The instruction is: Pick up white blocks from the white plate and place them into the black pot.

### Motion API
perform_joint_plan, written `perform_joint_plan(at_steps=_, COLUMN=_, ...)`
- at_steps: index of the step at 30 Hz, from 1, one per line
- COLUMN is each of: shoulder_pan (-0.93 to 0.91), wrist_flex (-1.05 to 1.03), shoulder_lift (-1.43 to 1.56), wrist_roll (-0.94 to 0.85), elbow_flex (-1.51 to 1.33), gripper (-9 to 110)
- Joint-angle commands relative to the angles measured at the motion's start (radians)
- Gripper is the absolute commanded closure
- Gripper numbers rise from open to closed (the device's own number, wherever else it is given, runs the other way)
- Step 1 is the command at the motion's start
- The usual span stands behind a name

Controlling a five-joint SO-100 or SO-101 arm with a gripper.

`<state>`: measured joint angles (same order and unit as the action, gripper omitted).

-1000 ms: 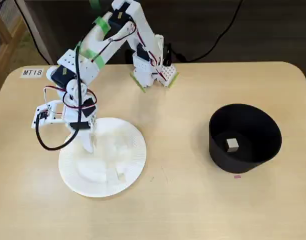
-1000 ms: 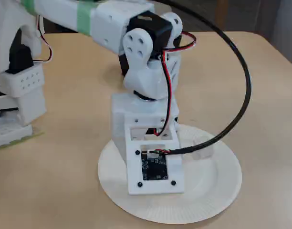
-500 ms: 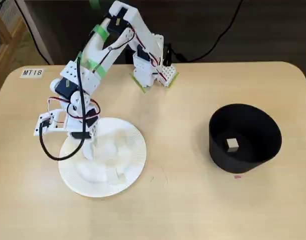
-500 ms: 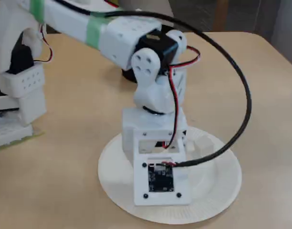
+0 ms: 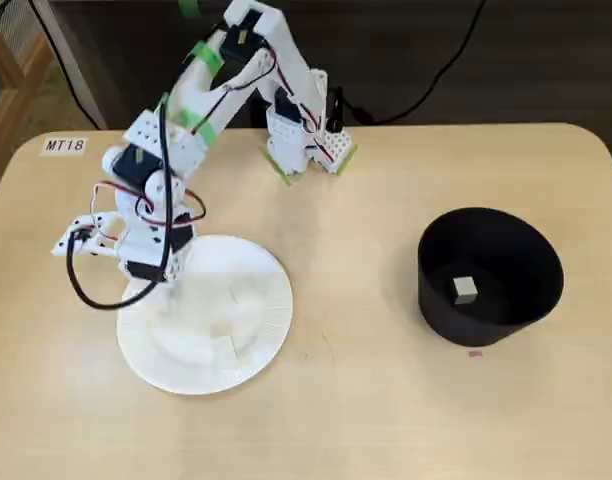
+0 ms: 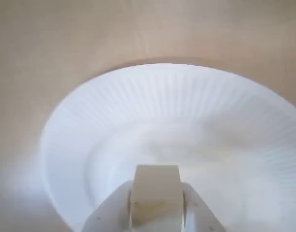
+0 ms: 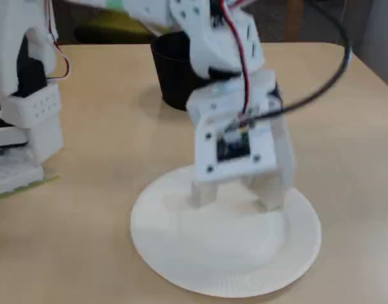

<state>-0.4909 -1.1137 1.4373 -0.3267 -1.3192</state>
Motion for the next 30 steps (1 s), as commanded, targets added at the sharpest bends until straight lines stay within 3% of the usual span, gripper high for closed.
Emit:
perform_joint_plan(at_steps=1, shoulder_pan=0.100, wrist_flex=0.133, shoulder_lift=0.275, wrist_roll=0.143, elbow_flex=0.008, gripper=104)
perform_joint_plan(at_steps=6, shoulder_pan=0.287, wrist_flex=0.192, shoulder_lift=0.494, wrist_roll=0.324, elbow_flex=-0.003, gripper=104)
perform_joint_plan(at_steps=10, shoulder_pan=0.518, wrist_flex=0.344, shoulder_lift=0.666, wrist_roll=0.411, elbow_flex=-0.173, gripper=104)
perform_joint_plan(at_steps=14, shoulder_pan=0.775, wrist_flex=0.488, shoulder_lift=0.776, wrist_roll=0.394, elbow_flex=-0.396, gripper=104)
perform_joint_plan(at_steps=19, shoulder_pan=1.005, wrist_flex=0.486, shoulder_lift=0.822, wrist_roll=0.341, elbow_flex=-0.617, gripper=104)
perform_joint_plan(at_steps=25, shoulder_pan=1.157, wrist_flex=0.518, shoulder_lift=0.782, wrist_roll=0.281, elbow_flex=-0.805, gripper=104)
perform_joint_plan(at_steps=30, shoulder_pan=1.167, wrist_flex=0.529, shoulder_lift=0.778, wrist_roll=0.268, elbow_flex=-0.884, gripper=104)
